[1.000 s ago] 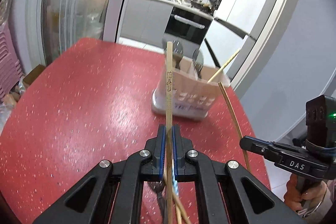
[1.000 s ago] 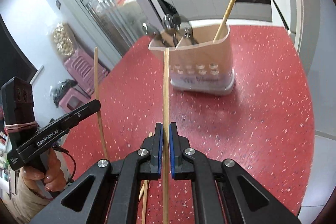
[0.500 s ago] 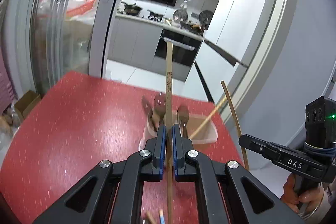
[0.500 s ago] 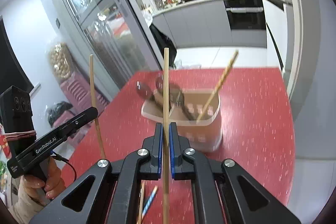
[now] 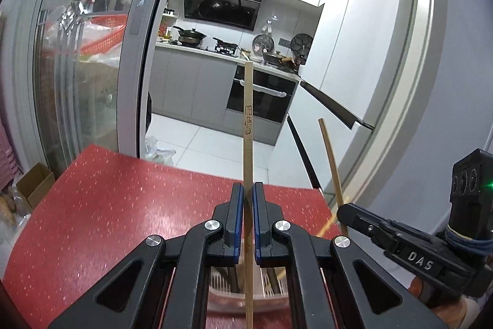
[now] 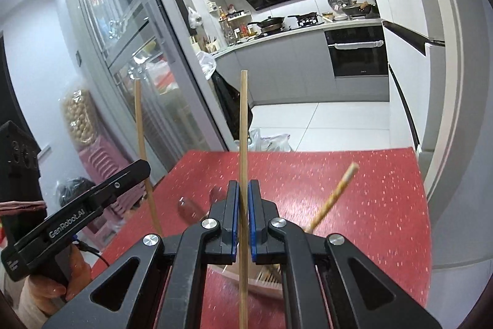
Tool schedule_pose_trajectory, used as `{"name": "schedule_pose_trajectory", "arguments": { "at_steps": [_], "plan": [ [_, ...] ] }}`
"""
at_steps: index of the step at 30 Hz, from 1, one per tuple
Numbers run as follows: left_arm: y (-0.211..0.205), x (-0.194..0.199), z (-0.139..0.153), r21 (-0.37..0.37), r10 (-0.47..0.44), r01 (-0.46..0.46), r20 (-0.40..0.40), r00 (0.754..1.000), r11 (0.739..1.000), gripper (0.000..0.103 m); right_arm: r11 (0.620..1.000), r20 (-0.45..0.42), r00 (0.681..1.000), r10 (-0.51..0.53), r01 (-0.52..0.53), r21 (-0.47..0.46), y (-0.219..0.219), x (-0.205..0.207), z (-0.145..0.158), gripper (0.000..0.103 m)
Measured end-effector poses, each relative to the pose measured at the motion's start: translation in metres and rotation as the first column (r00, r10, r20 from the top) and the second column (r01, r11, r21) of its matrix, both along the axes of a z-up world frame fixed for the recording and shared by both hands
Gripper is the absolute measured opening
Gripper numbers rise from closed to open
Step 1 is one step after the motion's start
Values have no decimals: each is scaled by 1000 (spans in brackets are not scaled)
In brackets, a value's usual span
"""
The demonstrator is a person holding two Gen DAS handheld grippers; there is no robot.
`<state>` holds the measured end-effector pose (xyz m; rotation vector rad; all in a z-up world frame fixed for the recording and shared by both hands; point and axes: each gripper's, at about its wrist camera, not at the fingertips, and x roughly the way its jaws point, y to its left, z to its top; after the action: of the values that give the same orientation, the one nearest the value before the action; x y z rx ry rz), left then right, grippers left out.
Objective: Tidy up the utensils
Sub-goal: 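Carry both chopsticks to the beige holder and open both tools to drop them in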
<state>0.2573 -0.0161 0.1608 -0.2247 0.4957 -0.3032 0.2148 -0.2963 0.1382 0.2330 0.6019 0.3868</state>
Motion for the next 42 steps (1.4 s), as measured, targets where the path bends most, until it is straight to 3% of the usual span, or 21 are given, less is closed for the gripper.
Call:
{"name": "schedule_pose_trajectory", "arguments": {
  "at_steps": [9, 17, 29, 42],
  "plan": [
    [-2, 35, -8, -9, 57, -57, 29, 998, 998, 31, 996, 121, 991, -55, 63, -67, 15, 31, -12, 6],
    [-2, 41, -27, 2, 95, -96, 53, 994, 995, 31, 982, 228, 969, -91, 126, -141, 33, 36, -35, 6],
    [-29, 19, -62, 133, 49, -54, 44, 998, 990, 31, 970, 239, 968, -75, 127, -208, 37, 11, -66, 6],
    [-31, 18, -85, 208, 64, -47, -73, 995, 977, 31, 987, 97, 992, -80, 93, -135, 17, 7, -73, 6]
  ]
}}
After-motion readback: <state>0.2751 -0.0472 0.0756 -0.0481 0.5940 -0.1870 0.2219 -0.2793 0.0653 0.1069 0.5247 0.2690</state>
